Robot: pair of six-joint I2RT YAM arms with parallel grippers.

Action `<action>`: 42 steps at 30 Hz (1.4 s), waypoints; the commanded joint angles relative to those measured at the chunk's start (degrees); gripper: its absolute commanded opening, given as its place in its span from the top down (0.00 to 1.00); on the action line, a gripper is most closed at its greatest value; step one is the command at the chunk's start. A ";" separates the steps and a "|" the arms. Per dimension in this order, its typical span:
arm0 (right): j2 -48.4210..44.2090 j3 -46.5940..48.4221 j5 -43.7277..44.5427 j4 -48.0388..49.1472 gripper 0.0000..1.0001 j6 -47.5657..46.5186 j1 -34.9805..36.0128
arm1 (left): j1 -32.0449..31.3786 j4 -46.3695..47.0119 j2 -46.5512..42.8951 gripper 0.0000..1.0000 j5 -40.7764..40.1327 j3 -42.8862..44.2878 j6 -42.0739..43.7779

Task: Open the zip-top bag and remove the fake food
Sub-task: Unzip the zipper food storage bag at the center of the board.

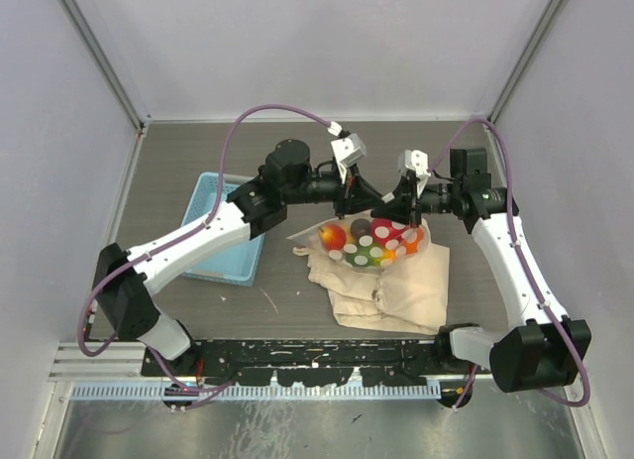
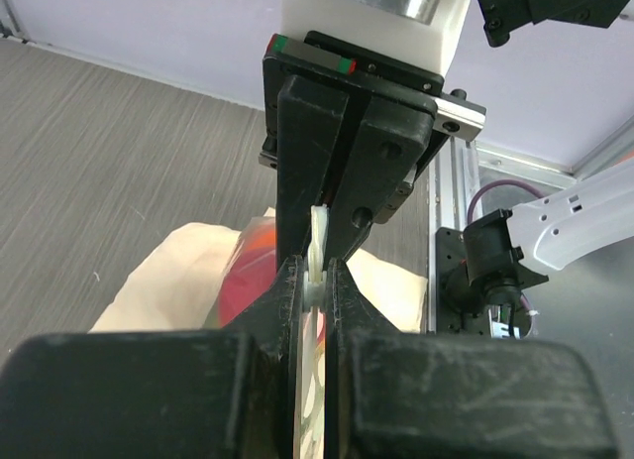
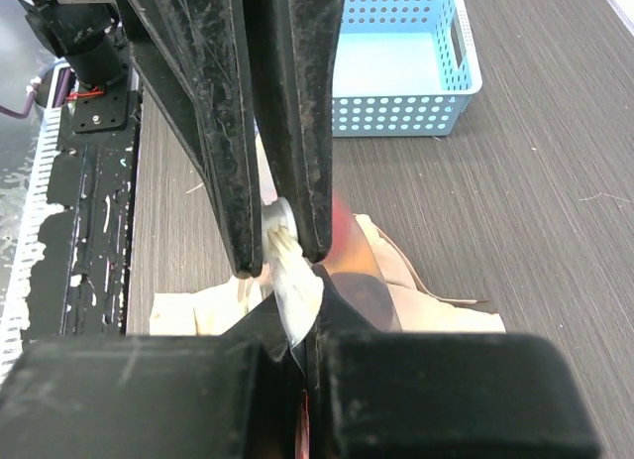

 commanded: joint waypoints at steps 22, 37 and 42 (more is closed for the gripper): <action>-0.91 0.69 -6.46 2.33 0.99 2.34 -4.04 | 1.52 -5.57 -5.21 1.00 -2.46 0.60 7.71; -1.12 0.28 -7.08 3.05 0.99 3.09 -5.70 | 2.34 -6.72 -6.60 1.00 -2.60 -1.01 9.06; -1.20 0.30 -7.56 3.05 0.99 3.18 -6.49 | 2.62 -7.37 -7.25 1.00 -2.63 -1.79 9.50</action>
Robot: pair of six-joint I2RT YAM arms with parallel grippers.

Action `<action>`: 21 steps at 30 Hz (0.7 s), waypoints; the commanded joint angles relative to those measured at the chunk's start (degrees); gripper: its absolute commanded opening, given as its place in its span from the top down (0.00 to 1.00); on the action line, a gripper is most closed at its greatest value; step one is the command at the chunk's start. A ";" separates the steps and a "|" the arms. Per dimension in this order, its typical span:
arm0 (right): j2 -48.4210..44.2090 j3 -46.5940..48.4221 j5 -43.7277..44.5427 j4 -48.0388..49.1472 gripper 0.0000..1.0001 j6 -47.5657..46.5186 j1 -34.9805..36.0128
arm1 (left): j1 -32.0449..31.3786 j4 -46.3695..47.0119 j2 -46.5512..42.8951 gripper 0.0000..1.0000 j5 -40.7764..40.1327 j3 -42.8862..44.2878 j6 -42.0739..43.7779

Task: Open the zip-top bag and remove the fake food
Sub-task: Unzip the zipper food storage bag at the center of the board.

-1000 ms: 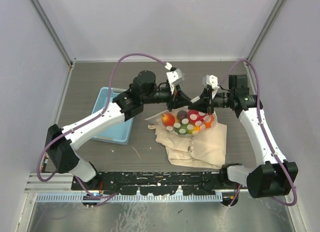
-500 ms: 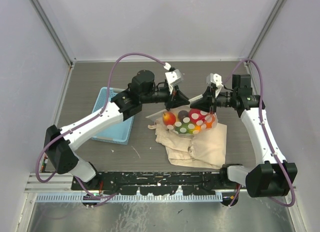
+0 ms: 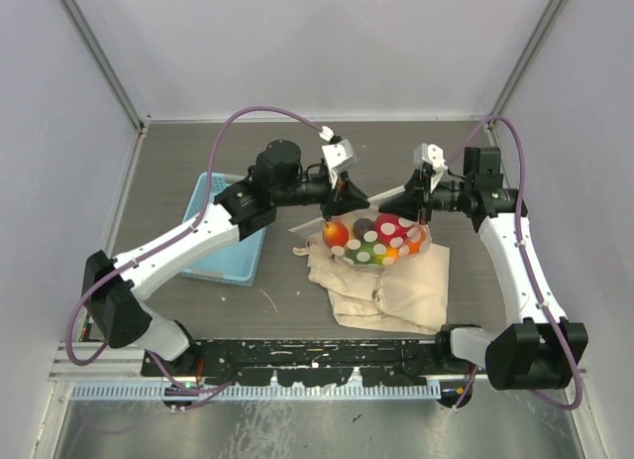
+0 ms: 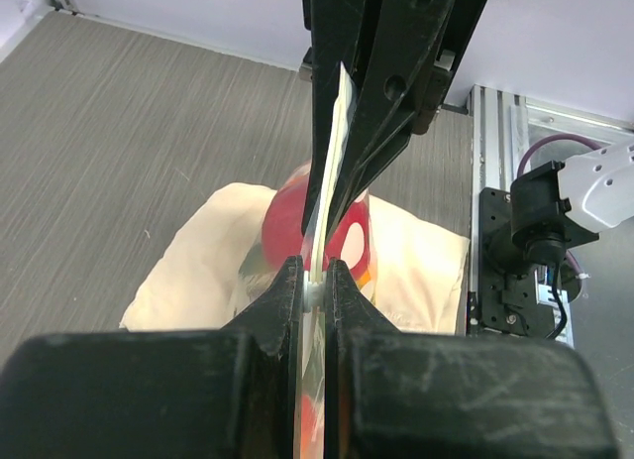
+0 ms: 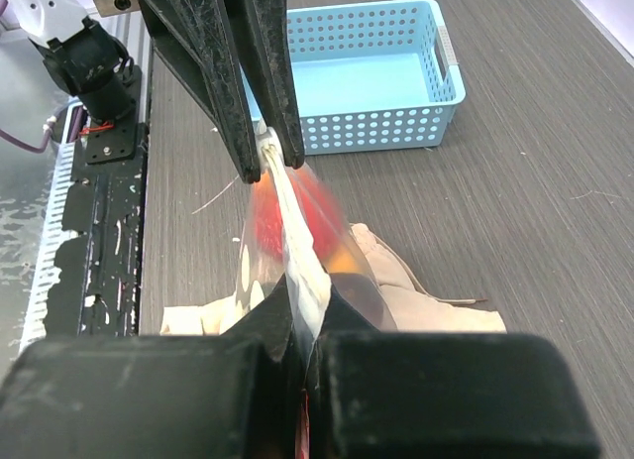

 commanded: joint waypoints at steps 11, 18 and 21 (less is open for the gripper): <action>-1.12 0.46 -2.74 2.15 0.99 0.62 -2.55 | 1.58 -0.10 -4.82 1.00 -0.65 -2.02 1.73; -1.08 0.29 -2.83 2.15 0.99 0.66 -3.02 | 1.93 -0.38 -5.58 1.00 -0.66 -3.12 2.00; -1.08 0.36 -2.91 2.15 0.99 0.67 -3.13 | 2.13 -0.57 -5.80 1.00 -0.66 -3.48 2.09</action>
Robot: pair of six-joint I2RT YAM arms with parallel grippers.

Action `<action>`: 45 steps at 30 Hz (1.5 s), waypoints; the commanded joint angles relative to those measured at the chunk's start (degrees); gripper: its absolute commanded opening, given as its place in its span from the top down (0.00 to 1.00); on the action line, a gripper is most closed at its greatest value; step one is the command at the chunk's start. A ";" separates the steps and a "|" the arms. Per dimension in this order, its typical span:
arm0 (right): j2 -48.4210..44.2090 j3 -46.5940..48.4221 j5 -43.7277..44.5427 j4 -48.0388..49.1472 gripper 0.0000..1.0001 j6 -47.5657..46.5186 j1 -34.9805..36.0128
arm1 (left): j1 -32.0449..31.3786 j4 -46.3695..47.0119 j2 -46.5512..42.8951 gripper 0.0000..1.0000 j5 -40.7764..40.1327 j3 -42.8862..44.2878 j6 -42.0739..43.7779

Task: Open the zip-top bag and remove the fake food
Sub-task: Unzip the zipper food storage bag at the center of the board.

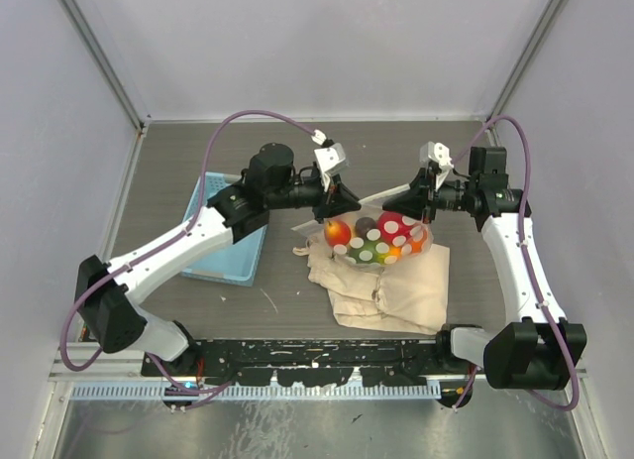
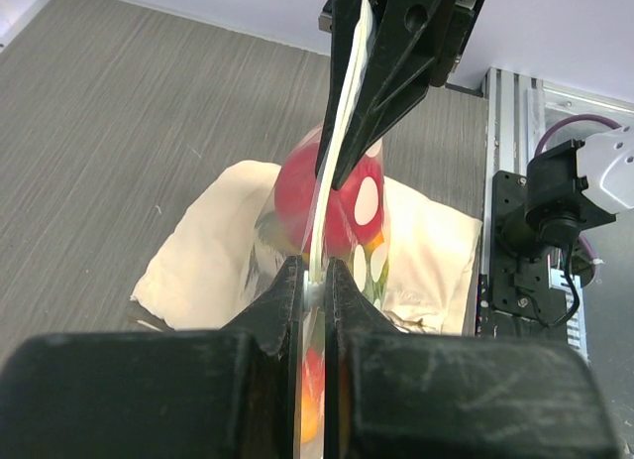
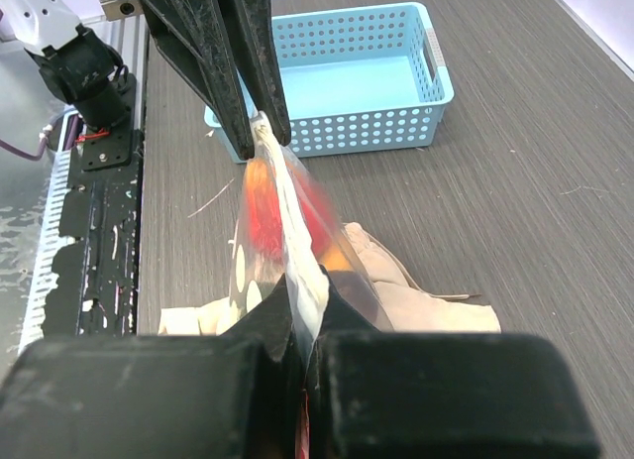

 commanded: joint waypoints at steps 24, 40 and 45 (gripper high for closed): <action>-0.99 0.24 -1.71 2.11 0.99 0.48 -2.18 | 2.01 -1.06 -6.12 1.00 -0.77 -3.71 1.98; -0.84 0.33 -1.80 2.11 0.99 0.58 -2.82 | 3.03 -2.62 -8.21 1.00 -1.39 -6.40 3.10; -0.85 0.20 -1.80 2.11 0.99 0.58 -2.93 | 3.25 -3.19 -9.13 1.00 -1.52 -7.35 3.37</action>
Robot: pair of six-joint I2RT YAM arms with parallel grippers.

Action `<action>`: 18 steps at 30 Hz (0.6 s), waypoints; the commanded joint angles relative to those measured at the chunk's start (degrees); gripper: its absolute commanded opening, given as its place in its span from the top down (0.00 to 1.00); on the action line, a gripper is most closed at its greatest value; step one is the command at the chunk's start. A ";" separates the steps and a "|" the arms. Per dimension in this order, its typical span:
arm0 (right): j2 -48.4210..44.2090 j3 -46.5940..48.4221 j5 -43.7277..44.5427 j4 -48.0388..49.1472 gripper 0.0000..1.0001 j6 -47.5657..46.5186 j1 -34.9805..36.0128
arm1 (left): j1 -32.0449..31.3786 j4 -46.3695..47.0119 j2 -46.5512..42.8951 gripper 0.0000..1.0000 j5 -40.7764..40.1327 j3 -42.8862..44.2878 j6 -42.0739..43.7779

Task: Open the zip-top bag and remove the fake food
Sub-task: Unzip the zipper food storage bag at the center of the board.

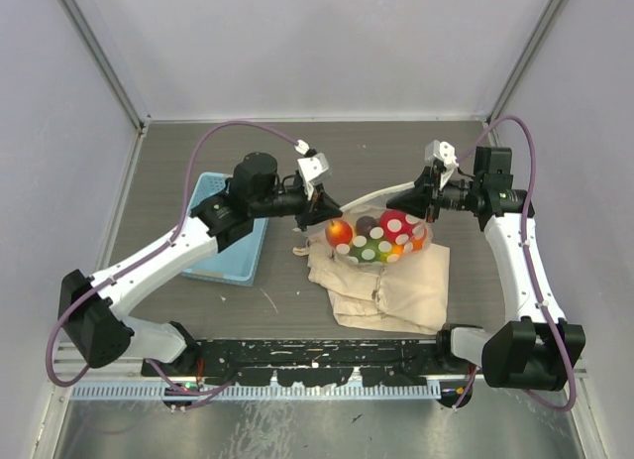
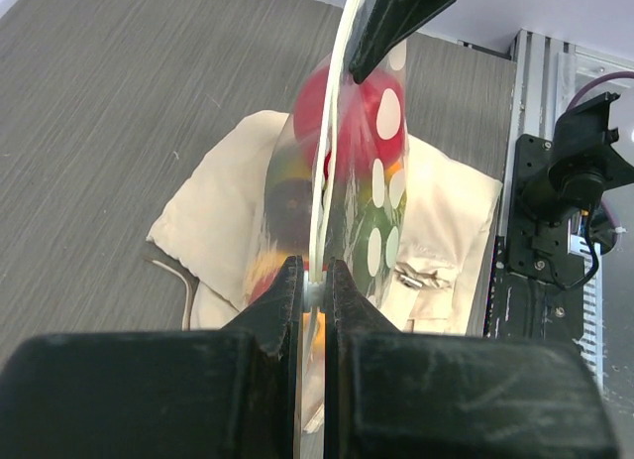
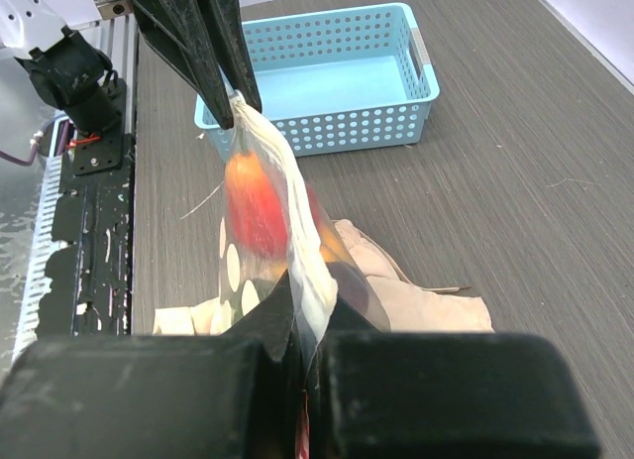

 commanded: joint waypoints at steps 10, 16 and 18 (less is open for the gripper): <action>-0.74 0.15 -1.30 2.11 0.99 0.54 -1.16 | 1.18 -1.61 -4.39 1.00 -1.12 -2.39 2.11; -0.76 0.22 -1.29 2.11 0.99 0.53 -1.22 | 1.58 -2.15 -6.57 1.00 -1.30 -3.63 2.32; -0.70 0.18 -1.30 2.11 0.99 0.54 -1.27 | 1.81 -2.36 -6.85 1.00 -1.42 -4.00 2.46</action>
